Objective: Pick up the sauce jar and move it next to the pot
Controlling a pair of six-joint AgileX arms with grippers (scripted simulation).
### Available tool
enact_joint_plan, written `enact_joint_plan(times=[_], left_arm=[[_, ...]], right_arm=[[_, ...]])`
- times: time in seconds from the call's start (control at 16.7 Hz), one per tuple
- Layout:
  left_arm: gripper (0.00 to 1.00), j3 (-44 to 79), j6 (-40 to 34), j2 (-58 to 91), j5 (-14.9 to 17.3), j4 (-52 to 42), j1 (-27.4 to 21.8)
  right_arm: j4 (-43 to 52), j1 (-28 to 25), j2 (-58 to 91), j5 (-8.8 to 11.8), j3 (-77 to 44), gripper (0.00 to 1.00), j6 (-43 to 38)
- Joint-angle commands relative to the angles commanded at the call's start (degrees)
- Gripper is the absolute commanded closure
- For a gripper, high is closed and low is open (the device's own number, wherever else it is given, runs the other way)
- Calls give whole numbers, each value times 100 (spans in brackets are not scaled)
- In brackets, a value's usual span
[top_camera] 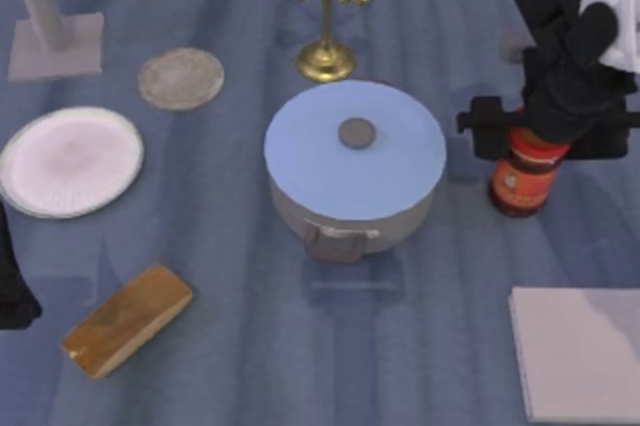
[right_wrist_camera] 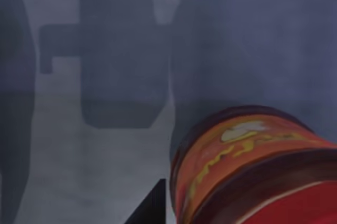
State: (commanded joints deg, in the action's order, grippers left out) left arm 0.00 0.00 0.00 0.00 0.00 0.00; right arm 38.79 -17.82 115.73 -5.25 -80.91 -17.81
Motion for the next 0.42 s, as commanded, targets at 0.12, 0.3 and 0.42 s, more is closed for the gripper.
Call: enact_joint_plan(times=[0.12, 0.3, 0.42], left_arm=[[0, 0, 0, 0, 0, 0, 0], [0, 0, 0, 0, 0, 0, 0], [0, 0, 0, 0, 0, 0, 0]], right_arm=[[0, 0, 0, 0, 0, 0, 0], [0, 0, 0, 0, 0, 0, 0], [0, 0, 0, 0, 0, 0, 0]])
